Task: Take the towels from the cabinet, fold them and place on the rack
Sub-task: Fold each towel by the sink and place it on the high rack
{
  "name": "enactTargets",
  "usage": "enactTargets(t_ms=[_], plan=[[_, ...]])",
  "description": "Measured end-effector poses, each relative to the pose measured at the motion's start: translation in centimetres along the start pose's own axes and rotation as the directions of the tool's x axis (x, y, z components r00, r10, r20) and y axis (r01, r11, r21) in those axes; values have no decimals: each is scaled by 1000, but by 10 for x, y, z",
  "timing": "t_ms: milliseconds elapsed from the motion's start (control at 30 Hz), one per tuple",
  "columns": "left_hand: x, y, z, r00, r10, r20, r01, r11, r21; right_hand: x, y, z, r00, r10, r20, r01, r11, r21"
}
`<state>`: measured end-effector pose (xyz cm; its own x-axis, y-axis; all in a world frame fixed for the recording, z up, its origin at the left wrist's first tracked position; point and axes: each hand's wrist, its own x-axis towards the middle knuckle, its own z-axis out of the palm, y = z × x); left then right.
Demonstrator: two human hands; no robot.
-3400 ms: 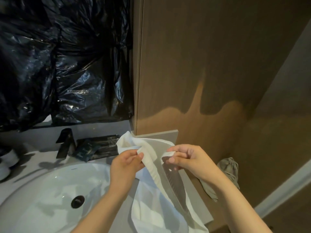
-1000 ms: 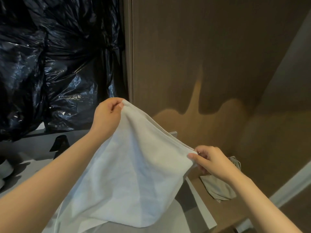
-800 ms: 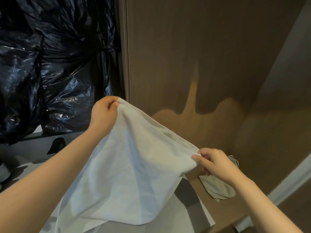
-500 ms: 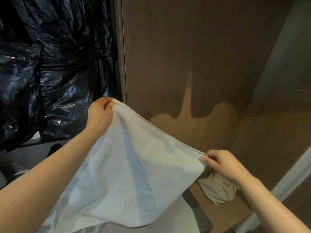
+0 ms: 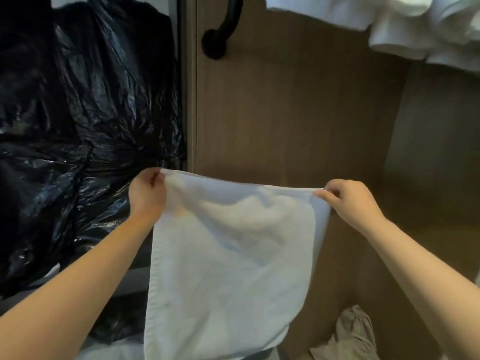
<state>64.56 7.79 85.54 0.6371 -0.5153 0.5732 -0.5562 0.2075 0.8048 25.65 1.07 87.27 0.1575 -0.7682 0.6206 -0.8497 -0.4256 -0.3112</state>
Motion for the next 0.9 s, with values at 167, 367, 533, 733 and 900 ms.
enactTargets(t_ms=[167,367,533,733,900], plan=[[10,18,-1,999,43,-24,-44,998,-38,17,-9,-26,992,11,-124,-6,999,43],[20,33,-1,998,64,-26,-66,993,-94,21,-22,-44,973,42,-227,-16,993,115],[17,35,0,994,105,-22,-106,992,-68,15,-23,-53,988,42,-149,-30,996,82],[14,33,2,994,104,-16,-105,992,-74,12,-17,-51,993,101,-58,-102,995,-12],[2,39,1,995,103,-2,-102,992,-68,5,-6,-43,994,104,-26,-107,984,-141]])
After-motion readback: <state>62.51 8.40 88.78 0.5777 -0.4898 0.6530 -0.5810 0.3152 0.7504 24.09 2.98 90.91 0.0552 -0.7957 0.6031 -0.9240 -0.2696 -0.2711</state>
